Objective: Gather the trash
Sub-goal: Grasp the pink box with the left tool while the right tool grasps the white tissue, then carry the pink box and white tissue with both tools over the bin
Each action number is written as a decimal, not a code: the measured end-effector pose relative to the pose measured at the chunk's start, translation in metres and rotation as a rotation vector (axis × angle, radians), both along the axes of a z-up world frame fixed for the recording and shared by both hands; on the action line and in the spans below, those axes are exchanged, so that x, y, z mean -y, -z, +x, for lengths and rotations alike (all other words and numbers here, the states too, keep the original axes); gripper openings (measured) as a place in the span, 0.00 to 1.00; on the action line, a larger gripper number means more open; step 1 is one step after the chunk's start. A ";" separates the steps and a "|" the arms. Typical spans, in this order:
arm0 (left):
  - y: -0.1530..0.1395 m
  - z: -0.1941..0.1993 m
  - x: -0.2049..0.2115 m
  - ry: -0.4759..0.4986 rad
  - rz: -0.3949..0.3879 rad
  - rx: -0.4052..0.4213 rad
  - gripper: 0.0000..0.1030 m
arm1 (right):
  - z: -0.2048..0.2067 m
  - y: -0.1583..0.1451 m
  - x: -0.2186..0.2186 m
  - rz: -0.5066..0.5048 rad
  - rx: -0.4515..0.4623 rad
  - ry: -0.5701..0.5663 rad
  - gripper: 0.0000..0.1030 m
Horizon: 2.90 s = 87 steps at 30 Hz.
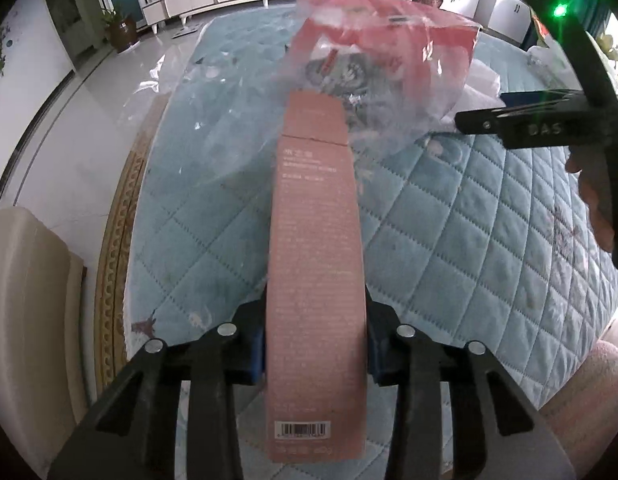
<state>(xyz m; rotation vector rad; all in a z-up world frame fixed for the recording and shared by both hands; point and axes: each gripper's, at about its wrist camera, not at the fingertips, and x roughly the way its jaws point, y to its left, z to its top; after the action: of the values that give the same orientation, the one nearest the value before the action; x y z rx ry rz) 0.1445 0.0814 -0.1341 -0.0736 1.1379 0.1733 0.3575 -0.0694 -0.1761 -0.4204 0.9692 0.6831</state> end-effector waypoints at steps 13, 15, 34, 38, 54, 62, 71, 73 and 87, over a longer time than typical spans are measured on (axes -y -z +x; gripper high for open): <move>-0.008 -0.016 0.008 0.010 0.008 0.013 0.39 | -0.027 -0.012 0.018 0.101 -0.080 -0.023 0.08; -0.013 -0.023 0.010 0.014 0.018 0.018 0.38 | -0.043 -0.019 0.022 0.112 -0.074 -0.042 0.08; -0.051 -0.111 -0.006 -0.020 -0.018 0.095 0.39 | -0.189 -0.074 0.014 0.129 0.003 -0.167 0.08; -0.053 -0.129 -0.017 -0.033 -0.013 0.095 0.39 | -0.222 -0.079 -0.005 0.133 0.021 -0.206 0.08; -0.050 -0.193 -0.073 -0.134 -0.019 0.113 0.39 | -0.313 -0.075 -0.089 0.144 0.024 -0.450 0.08; -0.038 -0.243 -0.124 -0.249 -0.026 0.109 0.39 | -0.348 -0.060 -0.154 0.097 -0.045 -0.568 0.08; -0.002 -0.295 -0.187 -0.400 -0.015 0.046 0.39 | -0.387 -0.025 -0.234 0.010 -0.140 -0.690 0.08; 0.006 -0.303 -0.198 -0.425 -0.024 0.038 0.39 | -0.392 -0.018 -0.245 -0.013 -0.140 -0.700 0.08; 0.048 -0.306 -0.234 -0.500 -0.066 -0.037 0.44 | -0.408 0.029 -0.279 -0.150 -0.235 -0.744 0.22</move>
<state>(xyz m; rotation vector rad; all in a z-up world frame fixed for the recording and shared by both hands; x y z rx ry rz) -0.1618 0.3152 -0.1824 -0.4163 1.1460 0.5824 -0.0506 0.2093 -0.2054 -0.8661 1.0880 1.3583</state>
